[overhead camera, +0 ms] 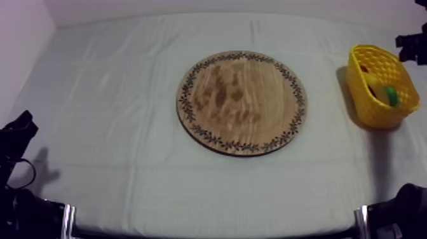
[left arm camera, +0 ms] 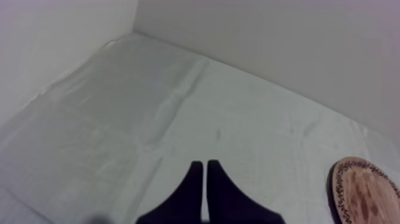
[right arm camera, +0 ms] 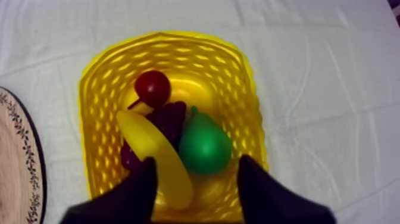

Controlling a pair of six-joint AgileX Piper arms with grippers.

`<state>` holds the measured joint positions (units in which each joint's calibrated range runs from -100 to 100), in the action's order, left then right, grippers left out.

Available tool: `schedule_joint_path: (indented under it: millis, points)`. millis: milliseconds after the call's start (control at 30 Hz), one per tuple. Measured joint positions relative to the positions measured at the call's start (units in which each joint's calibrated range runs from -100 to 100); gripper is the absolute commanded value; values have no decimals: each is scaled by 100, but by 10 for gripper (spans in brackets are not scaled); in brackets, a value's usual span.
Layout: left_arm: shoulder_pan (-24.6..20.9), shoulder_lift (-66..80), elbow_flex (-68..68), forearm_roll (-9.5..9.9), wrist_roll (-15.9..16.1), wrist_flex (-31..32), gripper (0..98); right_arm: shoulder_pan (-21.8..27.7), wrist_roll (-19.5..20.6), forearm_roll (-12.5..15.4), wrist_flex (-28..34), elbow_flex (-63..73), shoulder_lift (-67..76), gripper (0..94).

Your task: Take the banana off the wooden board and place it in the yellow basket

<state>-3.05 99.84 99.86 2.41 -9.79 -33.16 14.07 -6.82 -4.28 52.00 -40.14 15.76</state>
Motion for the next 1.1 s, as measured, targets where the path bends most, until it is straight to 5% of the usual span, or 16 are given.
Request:
schedule_joint_path:
  millis: [400,767,1100]
  points:
    - [0,0,0,0,0,0,1,19,-674,523,-450,-1586,1823,44]
    - [0,0,0,0,0,0,1,208,-1586,1531,-709,-3012,3493,4]
    - [0,0,0,0,0,0,1,67,-1395,2047,-1287,-4553,5166,3]
